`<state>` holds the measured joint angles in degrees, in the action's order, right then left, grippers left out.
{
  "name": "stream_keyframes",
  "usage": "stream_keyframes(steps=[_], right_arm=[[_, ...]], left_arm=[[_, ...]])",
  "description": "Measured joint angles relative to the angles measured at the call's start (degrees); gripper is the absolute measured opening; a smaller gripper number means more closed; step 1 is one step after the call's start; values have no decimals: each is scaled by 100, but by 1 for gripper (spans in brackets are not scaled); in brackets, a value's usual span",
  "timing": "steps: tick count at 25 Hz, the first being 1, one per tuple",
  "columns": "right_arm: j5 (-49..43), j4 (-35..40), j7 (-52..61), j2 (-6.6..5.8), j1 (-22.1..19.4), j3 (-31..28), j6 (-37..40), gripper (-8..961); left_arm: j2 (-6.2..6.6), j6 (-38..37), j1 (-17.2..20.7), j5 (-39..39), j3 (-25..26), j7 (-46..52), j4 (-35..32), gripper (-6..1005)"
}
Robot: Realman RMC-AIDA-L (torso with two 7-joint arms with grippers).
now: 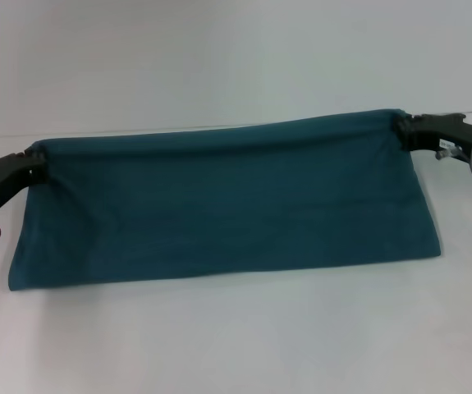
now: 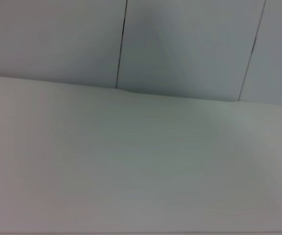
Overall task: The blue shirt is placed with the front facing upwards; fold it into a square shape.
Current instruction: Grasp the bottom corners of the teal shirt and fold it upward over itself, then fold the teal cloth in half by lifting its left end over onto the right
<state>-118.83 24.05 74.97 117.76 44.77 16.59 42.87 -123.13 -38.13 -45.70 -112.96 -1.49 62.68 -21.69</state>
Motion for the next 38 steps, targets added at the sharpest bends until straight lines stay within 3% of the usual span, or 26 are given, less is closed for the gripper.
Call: stream_keyframes(steps=[5,14,20,24,29,38], right_arm=[[40,-162,-113,-18,213,156,-456,43],[277,-318,-531,86,296,206,-874,42],[703,-330,-992,135,260,212,-908,118],[779,-331,-1189,149,287,213,-1026,308],[783,-331,-1170,158,309,213,-1085,479],[863,-252,-997,131,196,218,-815,801]], left_arm=[[-6,193,-64,274,0,-381,188,44],[-43,227,-64,544,12,-763,316,50],[-58,228,-81,635,23,-905,386,80],[-64,228,-63,934,32,-1039,406,100],[-68,228,-32,1391,40,-1396,514,318],[-5,85,-25,1500,-25,-1207,510,546]])
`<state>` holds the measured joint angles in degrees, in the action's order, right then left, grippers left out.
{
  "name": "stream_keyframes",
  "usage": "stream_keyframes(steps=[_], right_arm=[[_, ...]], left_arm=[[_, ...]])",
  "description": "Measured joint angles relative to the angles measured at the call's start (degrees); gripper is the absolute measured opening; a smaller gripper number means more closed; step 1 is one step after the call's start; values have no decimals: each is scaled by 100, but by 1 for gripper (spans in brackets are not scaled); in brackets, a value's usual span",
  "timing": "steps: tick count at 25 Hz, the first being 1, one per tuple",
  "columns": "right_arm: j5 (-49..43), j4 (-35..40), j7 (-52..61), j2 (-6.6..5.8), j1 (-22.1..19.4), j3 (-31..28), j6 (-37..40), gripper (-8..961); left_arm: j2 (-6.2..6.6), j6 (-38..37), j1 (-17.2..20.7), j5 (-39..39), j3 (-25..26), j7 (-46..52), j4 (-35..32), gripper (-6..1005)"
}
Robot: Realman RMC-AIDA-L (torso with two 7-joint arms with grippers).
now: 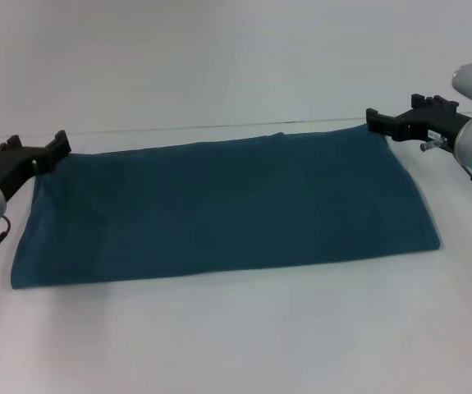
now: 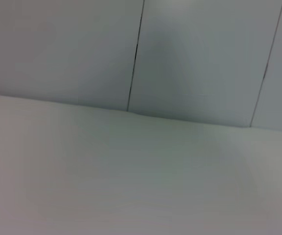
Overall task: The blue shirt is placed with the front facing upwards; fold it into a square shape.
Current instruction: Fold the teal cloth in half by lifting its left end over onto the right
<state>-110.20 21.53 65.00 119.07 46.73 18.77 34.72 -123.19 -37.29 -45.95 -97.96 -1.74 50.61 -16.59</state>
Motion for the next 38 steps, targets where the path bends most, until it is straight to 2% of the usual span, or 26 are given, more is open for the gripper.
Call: stream_keyframes(steps=[2,5,12,15,21,23,28,34,38], right_arm=[[-73,97,306,-25,-59,124,110,856],[-138,488,1003,-46,-281,600,422,899],[-154,1788,2819,-96,-1135,1816,1404,909],[-278,2192,3356,-181,-1431,2055,1889,907],[-781,2480,4142,-454,-1743,2056,2809,904],[-930,2571,4272,-507,-1812,2053,2994,904],[-1220,2752,4343,-482,-1953,2053,3096,903],[-1243,2760,4231,-400,-1990,2056,2997,902],[-1246,2724,4289,-418,-1995,2051,2962,902]], left_arm=[[65,-16,9,-34,-208,413,-5,643],[174,-173,139,-49,-1043,1376,-109,789],[162,-1283,773,-102,-2842,3503,-1162,858],[202,-1704,1014,-335,-3253,4294,-1547,859],[300,-2657,1225,-1614,-3287,5610,-2215,859],[326,-2800,1258,-1998,-3282,6020,-2392,859],[318,-2666,1364,-2507,-3252,6882,-2735,859],[318,-2367,1375,-2878,-3236,7344,-2801,859],[323,-2350,1337,-3062,-3238,7462,-2828,859]])
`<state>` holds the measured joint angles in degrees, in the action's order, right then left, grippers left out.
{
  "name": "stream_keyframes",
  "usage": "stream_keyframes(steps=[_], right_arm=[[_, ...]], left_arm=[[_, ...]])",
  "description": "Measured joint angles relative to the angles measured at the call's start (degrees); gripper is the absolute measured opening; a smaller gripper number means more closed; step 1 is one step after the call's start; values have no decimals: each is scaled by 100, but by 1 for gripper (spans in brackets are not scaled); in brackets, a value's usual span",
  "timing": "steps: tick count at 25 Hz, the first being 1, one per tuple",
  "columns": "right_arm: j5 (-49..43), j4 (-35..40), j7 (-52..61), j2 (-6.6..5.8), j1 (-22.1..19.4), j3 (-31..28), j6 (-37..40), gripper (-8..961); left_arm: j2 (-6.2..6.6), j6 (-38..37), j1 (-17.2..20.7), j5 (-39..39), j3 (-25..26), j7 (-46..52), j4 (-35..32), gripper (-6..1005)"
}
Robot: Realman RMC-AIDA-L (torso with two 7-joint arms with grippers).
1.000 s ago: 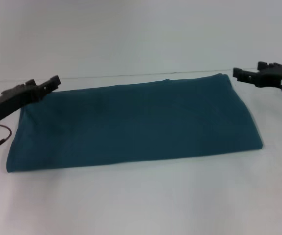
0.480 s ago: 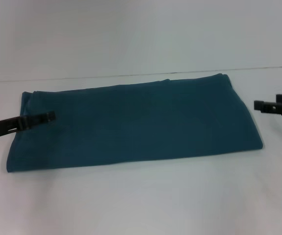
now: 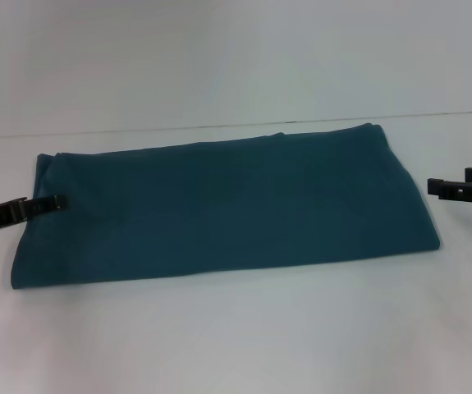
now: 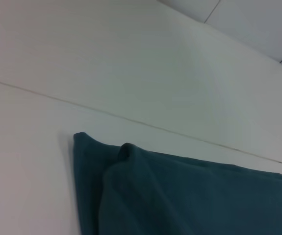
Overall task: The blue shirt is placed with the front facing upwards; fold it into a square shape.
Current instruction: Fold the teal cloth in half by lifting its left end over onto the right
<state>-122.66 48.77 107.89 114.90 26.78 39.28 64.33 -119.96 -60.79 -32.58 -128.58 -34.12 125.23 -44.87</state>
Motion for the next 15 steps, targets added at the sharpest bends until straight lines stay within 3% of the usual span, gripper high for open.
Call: stream_keyframes(steps=[5,15], right_arm=[[-3,-21,59,-34,-38,-19,24,901],[-4,-30,43,17,-12,-17,-7,900]], left_arm=[[14,126,28,-50,72,47,-23,859],[-9,443,-17,-507,30,361,22,860]])
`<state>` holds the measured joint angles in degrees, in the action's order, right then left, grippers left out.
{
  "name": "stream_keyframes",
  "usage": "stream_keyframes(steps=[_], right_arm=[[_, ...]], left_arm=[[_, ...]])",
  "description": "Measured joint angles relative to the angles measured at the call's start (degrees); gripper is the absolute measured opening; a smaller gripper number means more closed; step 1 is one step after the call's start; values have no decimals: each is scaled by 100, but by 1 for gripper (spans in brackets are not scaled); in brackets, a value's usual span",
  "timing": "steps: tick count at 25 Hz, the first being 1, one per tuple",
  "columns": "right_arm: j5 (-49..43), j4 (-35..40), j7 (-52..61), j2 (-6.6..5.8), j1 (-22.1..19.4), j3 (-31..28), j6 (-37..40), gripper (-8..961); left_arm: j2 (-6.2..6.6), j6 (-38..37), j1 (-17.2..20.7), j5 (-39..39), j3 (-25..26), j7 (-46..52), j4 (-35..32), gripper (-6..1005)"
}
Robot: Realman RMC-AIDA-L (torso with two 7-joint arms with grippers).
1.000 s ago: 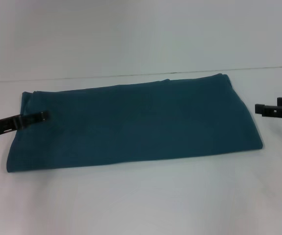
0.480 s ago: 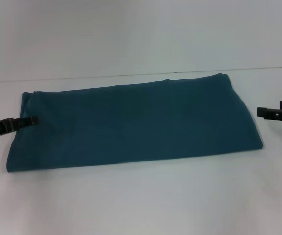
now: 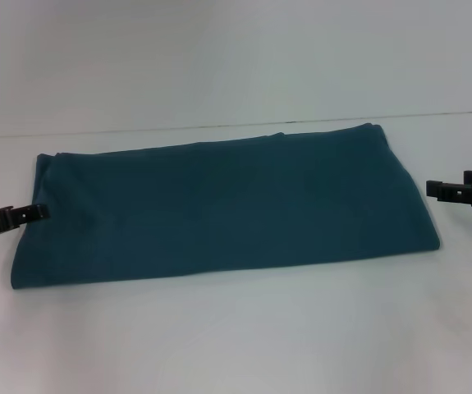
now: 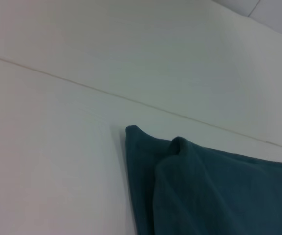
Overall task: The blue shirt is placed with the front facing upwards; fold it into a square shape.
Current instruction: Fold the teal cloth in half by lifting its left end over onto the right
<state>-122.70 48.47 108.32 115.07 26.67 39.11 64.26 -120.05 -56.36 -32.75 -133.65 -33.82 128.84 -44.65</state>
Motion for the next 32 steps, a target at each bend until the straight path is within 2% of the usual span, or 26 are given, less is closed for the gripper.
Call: stream_keyframes(steps=[9,32], right_arm=[[0,-5,-23,2,21,36,-93,899],[1,-5,-1,28,41,53,-138,899]], left_arm=[[-22,55,-16,-4,-2,86,59,860],[-45,1042,-176,-6,-341,128,551,860]])
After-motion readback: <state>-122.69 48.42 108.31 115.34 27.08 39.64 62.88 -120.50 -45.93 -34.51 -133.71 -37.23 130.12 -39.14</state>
